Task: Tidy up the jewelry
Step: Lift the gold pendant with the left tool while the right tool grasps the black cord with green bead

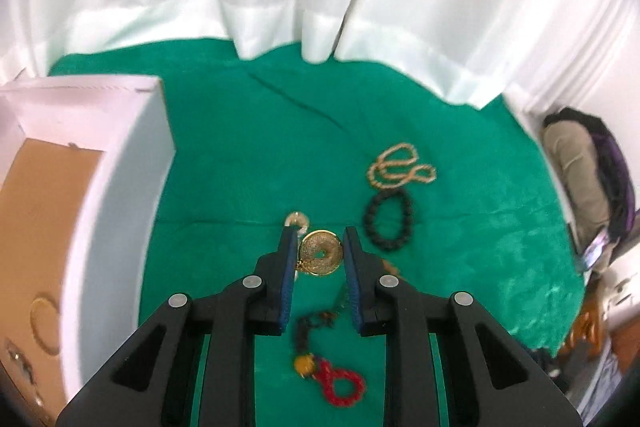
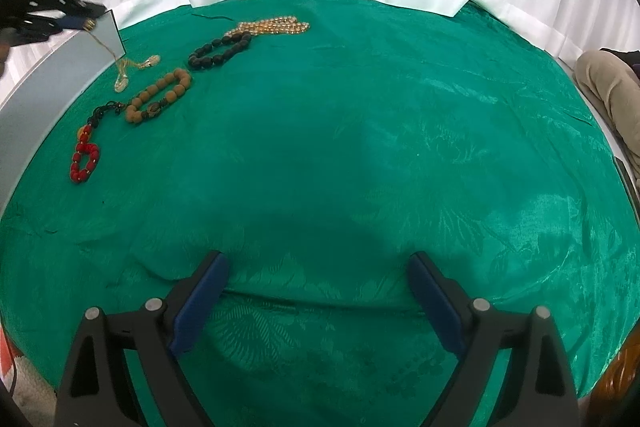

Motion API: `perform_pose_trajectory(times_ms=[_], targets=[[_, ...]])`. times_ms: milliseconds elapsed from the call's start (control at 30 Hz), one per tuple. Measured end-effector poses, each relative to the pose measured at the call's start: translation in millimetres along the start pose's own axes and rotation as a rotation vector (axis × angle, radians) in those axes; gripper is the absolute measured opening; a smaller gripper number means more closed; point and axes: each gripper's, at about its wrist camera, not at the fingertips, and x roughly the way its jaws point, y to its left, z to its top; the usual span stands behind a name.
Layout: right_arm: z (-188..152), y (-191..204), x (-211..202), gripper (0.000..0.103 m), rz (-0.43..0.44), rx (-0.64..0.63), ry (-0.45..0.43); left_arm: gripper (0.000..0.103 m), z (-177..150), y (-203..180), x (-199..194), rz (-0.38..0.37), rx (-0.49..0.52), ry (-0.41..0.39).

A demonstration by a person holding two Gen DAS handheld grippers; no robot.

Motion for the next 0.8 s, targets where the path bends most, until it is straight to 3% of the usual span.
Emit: perform_pose_trajectory(times_ms=[333,467,533,700,733,800], targets=[[-0.2,0.5,1.0,0.094,-0.001,0.000,0.007,0.022,-15.6,-5.8,-73.3,-0.030,0.003,-0.074],[8.9,0.1,1.6,0.094,0.032,-0.004,0.090,0.022,-29.3,-2.4,-95.3,-0.016,0.006,-0.093],[21.7,-0.3,-2.5,0.094,0.149,0.015,0.117,0.022,-37.5,0.6,-101.9,0.007,0.007,-0.104],[67.6,15.1,-7.6,0.090,0.327,0.035,0.126,0.022,-53.8,12.5,-109.2,0.017,-0.008,-0.105],[78.6,21.7,-8.1,0.086,0.371,0.029,0.120,0.022,-56.8,15.5,-110.3,0.023,-0.013,-0.108],[96.6,40.9,-2.8,0.059,0.480,0.013,0.139,0.022,-61.0,21.3,-111.7,0.029,-0.024,-0.111]])
